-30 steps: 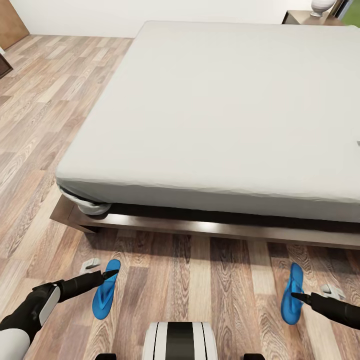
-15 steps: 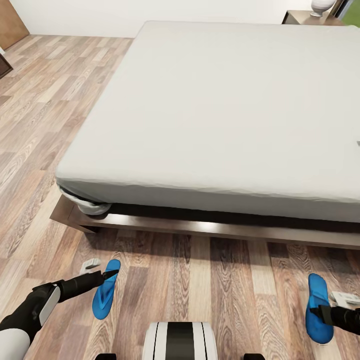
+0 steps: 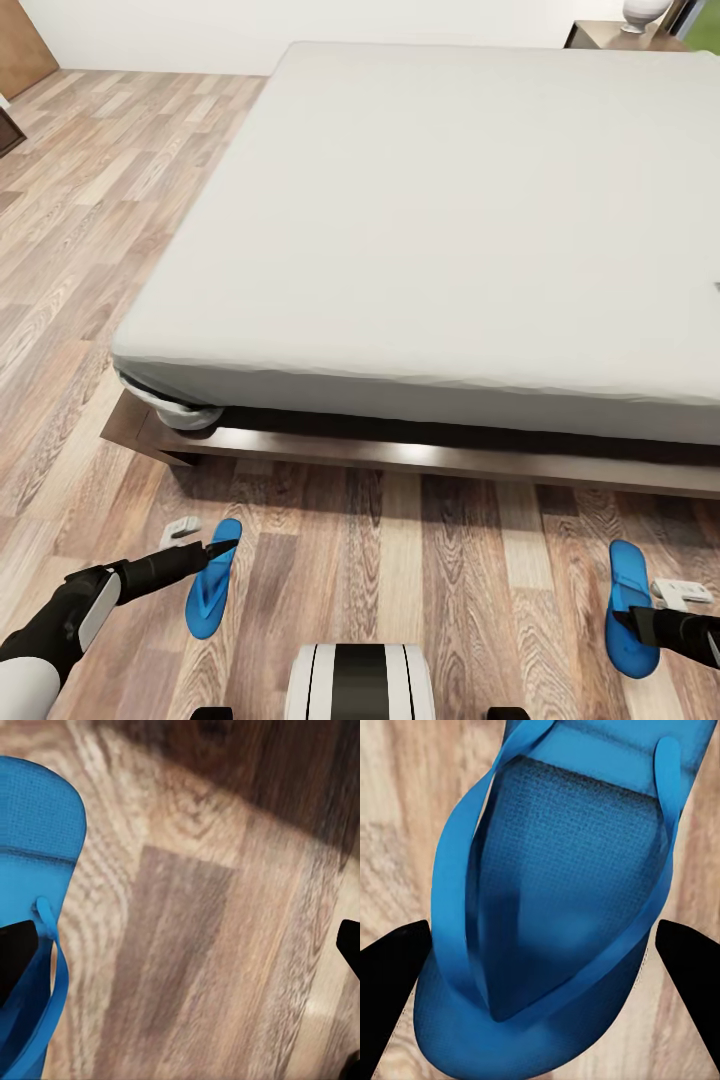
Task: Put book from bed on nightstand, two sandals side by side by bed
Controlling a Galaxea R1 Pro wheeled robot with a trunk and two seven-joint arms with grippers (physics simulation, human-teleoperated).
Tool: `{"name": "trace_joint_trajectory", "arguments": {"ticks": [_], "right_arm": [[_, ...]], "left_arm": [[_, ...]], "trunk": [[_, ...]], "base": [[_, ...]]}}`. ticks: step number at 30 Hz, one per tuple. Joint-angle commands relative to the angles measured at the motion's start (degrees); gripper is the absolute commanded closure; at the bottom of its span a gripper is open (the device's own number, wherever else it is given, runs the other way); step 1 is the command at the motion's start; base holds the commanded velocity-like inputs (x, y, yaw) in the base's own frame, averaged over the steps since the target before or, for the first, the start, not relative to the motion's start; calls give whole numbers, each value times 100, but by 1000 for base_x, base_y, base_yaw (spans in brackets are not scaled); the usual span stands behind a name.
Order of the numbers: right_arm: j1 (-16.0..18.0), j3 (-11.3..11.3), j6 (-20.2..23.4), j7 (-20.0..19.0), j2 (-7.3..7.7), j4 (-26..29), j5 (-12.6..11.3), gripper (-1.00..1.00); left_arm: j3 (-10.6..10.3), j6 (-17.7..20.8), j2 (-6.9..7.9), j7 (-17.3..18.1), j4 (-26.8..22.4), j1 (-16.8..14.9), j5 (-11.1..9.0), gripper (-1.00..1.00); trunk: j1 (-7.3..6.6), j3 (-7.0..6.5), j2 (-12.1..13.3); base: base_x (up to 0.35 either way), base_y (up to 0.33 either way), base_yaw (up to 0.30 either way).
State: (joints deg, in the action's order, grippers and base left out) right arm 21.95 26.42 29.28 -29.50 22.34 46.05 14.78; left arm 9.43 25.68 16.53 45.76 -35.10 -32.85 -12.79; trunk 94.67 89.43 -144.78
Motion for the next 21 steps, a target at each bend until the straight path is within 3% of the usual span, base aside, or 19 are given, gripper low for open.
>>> {"name": "trace_joint_trajectory", "arguments": {"ticks": [1, 18, 21], "right_arm": [[4, 21, 17, -56, -6, 9, 60, 100], [2, 8, 16, -56, -16, -24, 60, 100], [2, -3, 16, -12, -121, -24, 64, 100]], "left_arm": [[3, 44, 0, 7, 1, -2, -30, -100], [-2, 42, 0, 12, -5, -2, -13, -100], [-2, 42, 0, 12, -2, -2, -13, -100]], "trunk": [[-1, 3, -1], [-1, 3, -1], [-1, 3, -1]], "base": [[0, 168, 0], [0, 306, 0], [0, 319, 0]]}}
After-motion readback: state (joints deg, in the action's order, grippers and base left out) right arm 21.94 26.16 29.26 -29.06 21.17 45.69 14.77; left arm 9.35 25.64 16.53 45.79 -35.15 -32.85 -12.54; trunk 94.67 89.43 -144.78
